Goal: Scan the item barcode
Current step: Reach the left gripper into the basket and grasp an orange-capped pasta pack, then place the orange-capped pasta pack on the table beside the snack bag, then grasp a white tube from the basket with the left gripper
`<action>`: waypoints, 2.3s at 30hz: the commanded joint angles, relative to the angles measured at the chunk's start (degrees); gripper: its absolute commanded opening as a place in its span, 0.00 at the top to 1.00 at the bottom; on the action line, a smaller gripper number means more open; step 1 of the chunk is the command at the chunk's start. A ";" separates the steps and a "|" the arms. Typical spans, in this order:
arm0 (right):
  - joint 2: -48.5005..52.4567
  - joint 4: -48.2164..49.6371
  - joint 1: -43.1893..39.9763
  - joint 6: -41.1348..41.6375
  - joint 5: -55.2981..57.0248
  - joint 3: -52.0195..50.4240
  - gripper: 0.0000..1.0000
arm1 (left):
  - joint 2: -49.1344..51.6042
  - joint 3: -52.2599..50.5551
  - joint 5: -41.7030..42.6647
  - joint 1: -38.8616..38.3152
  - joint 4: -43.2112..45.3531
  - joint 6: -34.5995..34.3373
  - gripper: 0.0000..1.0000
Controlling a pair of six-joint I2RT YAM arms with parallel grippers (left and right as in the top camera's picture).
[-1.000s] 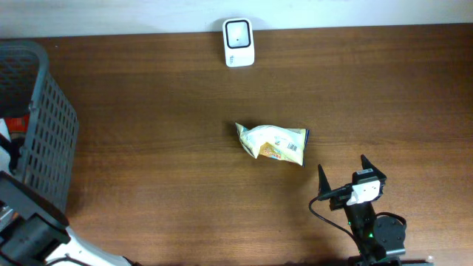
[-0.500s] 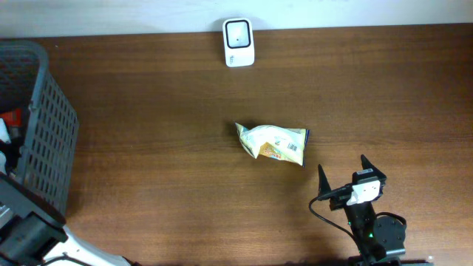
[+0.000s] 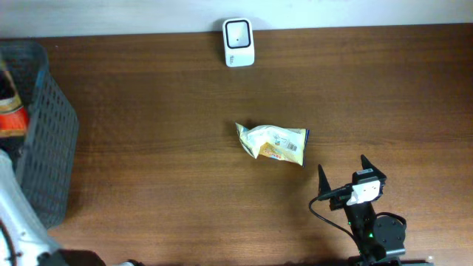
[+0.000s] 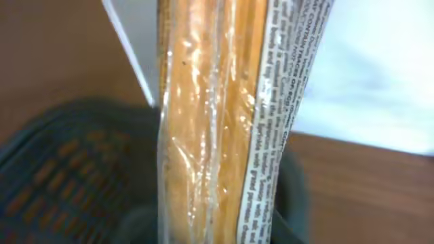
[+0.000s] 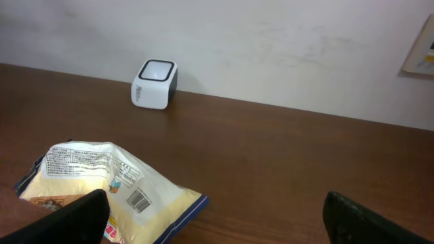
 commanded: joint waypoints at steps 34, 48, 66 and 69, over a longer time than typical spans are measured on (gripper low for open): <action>-0.37 0.04 -0.22 -0.20 -0.28 -0.52 0.01 | 19.93 9.31 -4.24 -52.85 -29.97 -22.47 0.01; -0.37 0.04 -0.22 -0.22 -0.28 -0.52 0.01 | 6.95 6.38 -19.15 0.26 -31.15 -20.85 0.01; -0.37 0.04 -0.22 -0.20 -0.28 -0.52 0.01 | 18.45 -14.86 -21.07 11.72 -1.90 11.21 0.01; -0.37 0.04 -0.22 -0.22 -0.28 -0.52 0.01 | 19.98 -14.86 -21.11 12.81 -0.96 12.79 0.02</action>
